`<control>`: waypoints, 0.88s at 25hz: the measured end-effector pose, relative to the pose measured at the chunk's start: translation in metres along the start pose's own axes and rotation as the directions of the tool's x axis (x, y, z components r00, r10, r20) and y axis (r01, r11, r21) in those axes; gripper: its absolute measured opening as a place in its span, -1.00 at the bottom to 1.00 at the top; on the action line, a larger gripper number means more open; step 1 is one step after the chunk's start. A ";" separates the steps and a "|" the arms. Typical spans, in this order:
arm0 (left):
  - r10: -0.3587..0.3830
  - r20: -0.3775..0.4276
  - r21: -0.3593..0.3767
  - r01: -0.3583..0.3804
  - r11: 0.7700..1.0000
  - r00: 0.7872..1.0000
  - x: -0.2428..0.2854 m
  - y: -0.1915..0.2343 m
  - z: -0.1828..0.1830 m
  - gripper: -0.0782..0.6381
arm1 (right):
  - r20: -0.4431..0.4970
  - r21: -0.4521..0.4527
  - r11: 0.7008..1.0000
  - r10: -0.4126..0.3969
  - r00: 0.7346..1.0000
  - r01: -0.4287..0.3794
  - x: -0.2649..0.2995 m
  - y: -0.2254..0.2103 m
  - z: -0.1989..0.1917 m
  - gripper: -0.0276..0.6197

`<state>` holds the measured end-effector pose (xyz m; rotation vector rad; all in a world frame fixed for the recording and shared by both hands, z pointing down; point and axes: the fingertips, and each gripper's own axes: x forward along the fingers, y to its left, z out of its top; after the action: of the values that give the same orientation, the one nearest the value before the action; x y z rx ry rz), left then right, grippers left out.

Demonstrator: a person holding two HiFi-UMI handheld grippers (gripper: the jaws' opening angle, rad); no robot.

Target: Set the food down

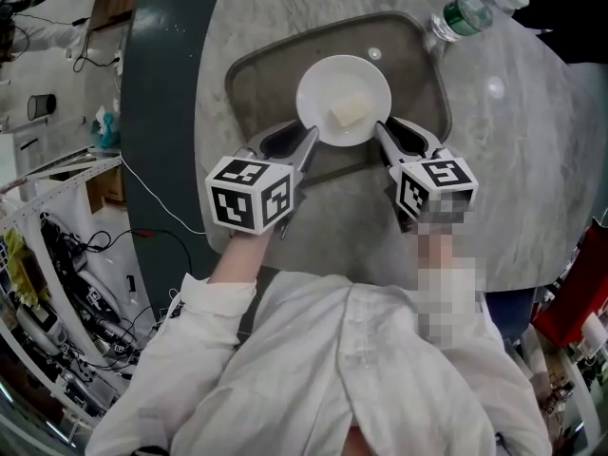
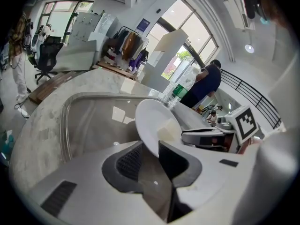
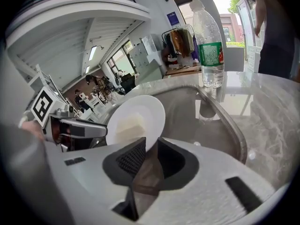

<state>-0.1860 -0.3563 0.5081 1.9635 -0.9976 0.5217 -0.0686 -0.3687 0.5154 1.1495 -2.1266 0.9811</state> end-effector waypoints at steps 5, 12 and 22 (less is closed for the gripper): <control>-0.005 -0.029 0.018 0.006 1.000 1.000 0.002 0.001 -0.003 -0.52 | -0.008 -0.010 1.000 -0.021 1.000 0.021 0.000 -0.001 -0.001 -0.73; 0.014 -0.038 0.015 -0.014 1.000 0.999 0.006 0.003 -0.002 -0.51 | -0.011 -0.033 0.999 -0.030 0.999 0.029 0.000 0.000 0.000 -0.73; 0.058 -0.003 0.038 -0.058 0.998 0.998 0.000 0.004 -0.001 -0.46 | 0.007 -0.048 0.998 -0.027 1.000 0.027 -0.007 0.006 -0.002 -0.71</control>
<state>-0.1895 -0.3568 0.5106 1.9704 -1.0516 0.5807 -0.0699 -0.3621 0.5095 1.1561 -2.1221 0.9104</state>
